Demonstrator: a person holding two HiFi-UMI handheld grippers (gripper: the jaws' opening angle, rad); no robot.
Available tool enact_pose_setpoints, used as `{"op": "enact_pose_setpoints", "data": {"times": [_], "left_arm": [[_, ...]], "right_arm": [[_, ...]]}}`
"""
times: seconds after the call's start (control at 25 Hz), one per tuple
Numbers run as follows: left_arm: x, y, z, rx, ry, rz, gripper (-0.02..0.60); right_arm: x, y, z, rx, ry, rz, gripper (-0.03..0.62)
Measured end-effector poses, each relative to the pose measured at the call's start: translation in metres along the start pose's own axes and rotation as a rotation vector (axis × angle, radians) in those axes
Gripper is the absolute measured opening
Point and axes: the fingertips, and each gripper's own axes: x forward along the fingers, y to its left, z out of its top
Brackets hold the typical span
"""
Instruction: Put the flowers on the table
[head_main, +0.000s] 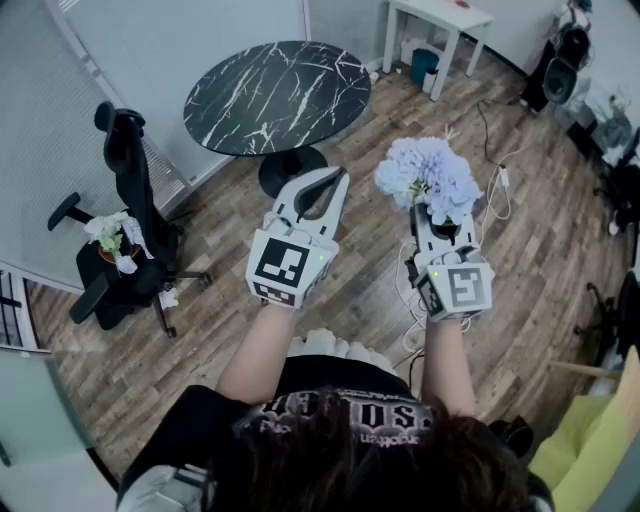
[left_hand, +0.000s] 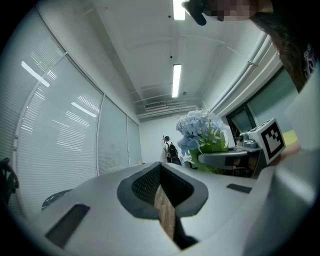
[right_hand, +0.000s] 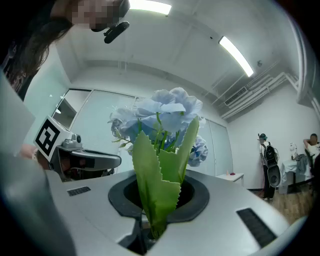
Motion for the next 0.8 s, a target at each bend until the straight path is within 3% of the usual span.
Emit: {"op": "enact_pose_setpoints", "data": {"times": [0.8], "left_arm": [[0.006, 0.040, -0.013, -0.013, 0.009, 0.052, -0.002]], "right_arm": [[0.044, 0.007, -0.008, 0.049, -0.012, 0.037, 0.078]]}}
